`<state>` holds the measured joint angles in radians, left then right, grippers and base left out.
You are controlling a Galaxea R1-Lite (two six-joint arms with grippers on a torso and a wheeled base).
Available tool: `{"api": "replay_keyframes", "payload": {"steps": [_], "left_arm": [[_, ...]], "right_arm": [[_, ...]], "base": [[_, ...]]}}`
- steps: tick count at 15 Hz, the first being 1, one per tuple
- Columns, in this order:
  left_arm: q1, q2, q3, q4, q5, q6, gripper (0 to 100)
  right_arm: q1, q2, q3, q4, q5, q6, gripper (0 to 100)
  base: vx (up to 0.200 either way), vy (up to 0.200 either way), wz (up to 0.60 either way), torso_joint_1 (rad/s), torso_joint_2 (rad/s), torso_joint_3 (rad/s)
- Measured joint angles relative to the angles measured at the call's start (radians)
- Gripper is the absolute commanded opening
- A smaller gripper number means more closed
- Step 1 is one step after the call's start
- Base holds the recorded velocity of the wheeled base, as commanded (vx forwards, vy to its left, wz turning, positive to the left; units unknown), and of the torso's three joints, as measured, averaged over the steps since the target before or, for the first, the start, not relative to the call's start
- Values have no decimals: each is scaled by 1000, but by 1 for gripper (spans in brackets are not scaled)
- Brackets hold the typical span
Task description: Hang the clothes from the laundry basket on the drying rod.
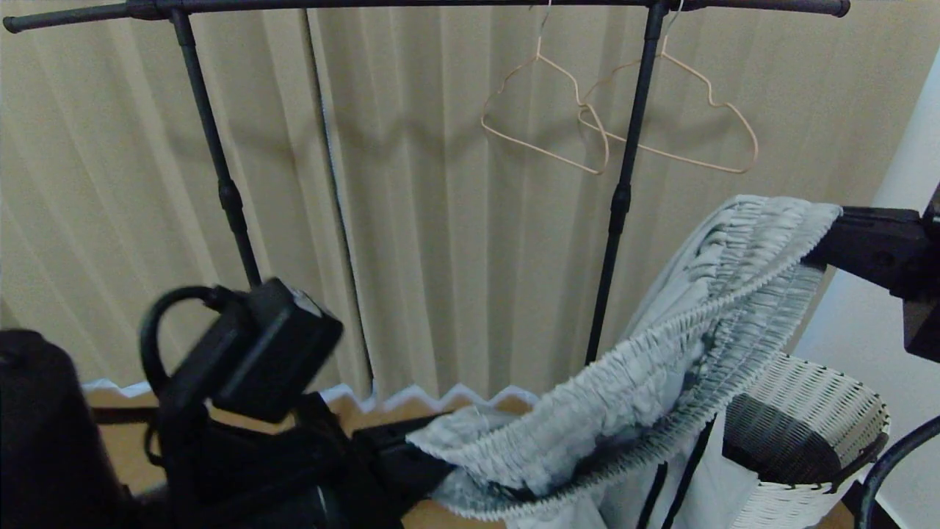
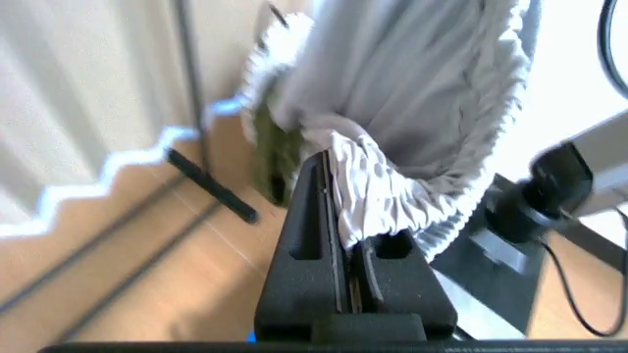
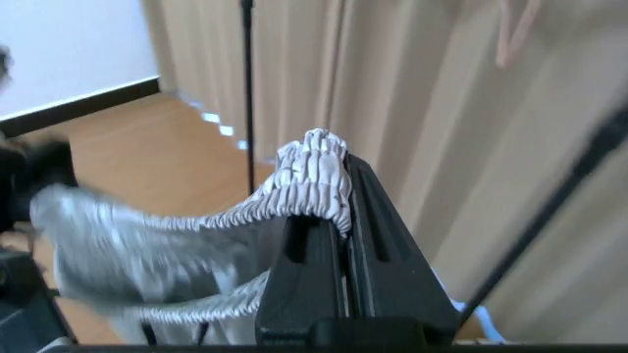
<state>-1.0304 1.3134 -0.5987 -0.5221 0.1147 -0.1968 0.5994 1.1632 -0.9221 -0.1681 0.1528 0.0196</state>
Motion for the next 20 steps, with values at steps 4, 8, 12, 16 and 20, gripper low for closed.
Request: {"api": "replay_keyframes", "payload": {"steps": [4,8,12,16,20], "left_arm": [[172,-120,-157,124,-111,33,0],[289,-157,-349,272,-153,54,0],[309,-159,-479,350,-156,77,0],[321,-130,-489,369,-149,139,0],[341,-44,-490,389,-57,180,0]], "right_arm": [[0,87,-161,-2,60,1,0],[0,156,-260,-65,61,2,0],[-1,187,-301,-82,59,2,0],[-29,189,-290,-78,48,-1,0],[-127,188,-192,-80,46,-64,0]], "base": [[0,0,0,0,0,0],[0,0,0,0,0,0],[0,0,0,0,0,0],[0,0,0,0,0,0],[0,0,0,0,0,0]]}}
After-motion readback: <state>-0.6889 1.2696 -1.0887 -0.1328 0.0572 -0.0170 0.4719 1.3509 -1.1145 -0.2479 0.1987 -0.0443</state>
